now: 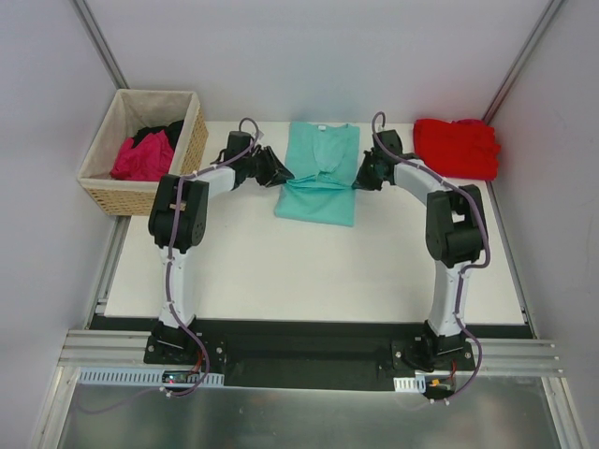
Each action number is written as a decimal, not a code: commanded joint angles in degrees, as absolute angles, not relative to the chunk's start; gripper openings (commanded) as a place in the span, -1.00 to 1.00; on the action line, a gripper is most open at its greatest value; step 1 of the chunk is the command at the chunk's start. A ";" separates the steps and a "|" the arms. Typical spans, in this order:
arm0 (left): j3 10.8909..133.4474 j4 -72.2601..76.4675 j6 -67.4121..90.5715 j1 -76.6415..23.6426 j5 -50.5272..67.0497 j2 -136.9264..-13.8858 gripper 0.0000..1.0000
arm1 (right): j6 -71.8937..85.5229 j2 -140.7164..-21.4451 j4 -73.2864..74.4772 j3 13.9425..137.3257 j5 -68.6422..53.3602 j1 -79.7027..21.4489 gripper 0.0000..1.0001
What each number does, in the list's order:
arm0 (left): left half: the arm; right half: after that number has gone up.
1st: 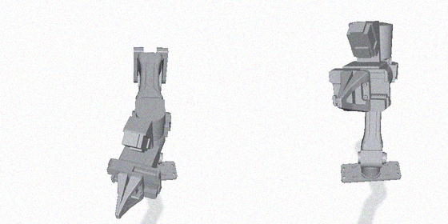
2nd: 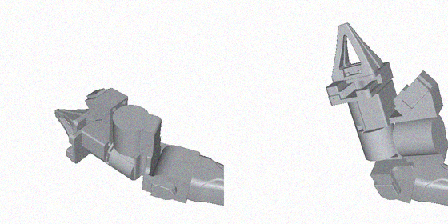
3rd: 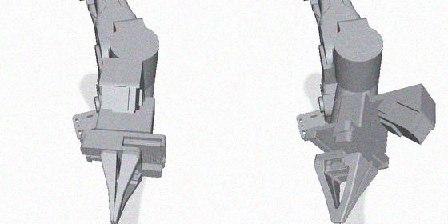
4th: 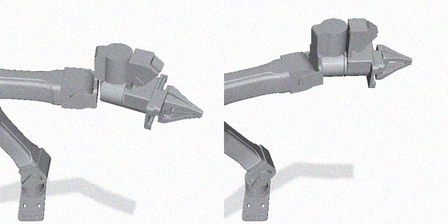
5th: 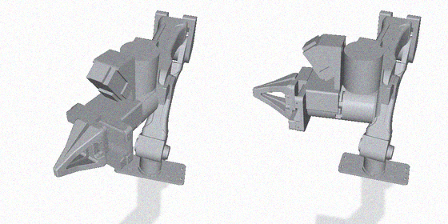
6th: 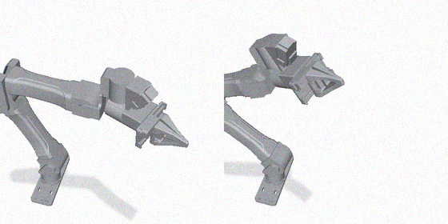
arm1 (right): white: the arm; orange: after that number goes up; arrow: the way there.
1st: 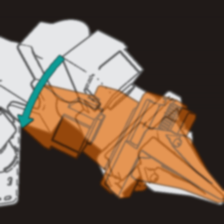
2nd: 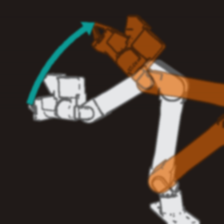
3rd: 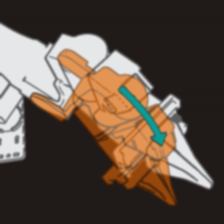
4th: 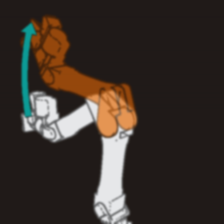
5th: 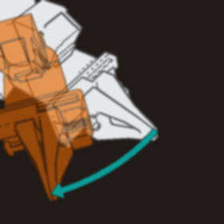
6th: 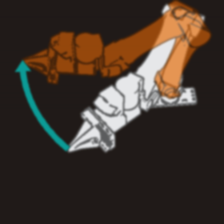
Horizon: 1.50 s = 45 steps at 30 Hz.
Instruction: Fold and stack the t-shirts
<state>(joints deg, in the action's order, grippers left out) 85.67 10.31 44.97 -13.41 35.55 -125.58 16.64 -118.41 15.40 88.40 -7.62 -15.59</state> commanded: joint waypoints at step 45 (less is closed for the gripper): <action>58.71 29.36 52.64 -16.61 41.31 -109.51 0.98 | 16.35 -99.05 10.19 69.69 -4.83 -23.64 0.93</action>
